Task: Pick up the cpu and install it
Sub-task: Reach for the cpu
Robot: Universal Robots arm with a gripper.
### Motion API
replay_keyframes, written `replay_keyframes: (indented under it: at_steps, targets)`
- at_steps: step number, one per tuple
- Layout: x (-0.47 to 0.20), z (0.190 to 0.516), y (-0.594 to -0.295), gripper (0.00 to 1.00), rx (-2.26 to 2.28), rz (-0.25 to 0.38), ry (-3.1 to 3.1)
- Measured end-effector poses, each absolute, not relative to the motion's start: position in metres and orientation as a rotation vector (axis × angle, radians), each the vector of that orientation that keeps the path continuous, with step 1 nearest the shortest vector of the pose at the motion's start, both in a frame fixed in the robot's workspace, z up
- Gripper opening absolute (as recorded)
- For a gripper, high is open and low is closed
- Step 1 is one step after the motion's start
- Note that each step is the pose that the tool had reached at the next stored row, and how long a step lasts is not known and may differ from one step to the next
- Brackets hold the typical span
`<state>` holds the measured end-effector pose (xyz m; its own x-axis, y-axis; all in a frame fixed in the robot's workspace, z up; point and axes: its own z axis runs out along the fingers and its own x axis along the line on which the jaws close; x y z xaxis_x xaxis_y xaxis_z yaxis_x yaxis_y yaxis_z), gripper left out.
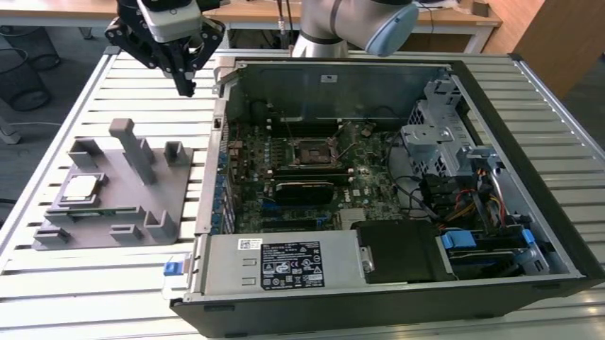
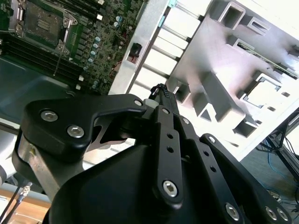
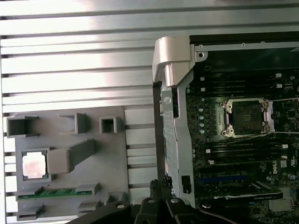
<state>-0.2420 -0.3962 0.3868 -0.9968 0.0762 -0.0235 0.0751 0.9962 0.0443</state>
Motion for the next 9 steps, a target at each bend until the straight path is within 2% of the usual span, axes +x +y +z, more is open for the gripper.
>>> replay_keyframes:
  at_steps: [9]
  targets:
    - [-0.2508, 0.386, -0.3956, 0.11, 0.118, 0.068, 3.113]
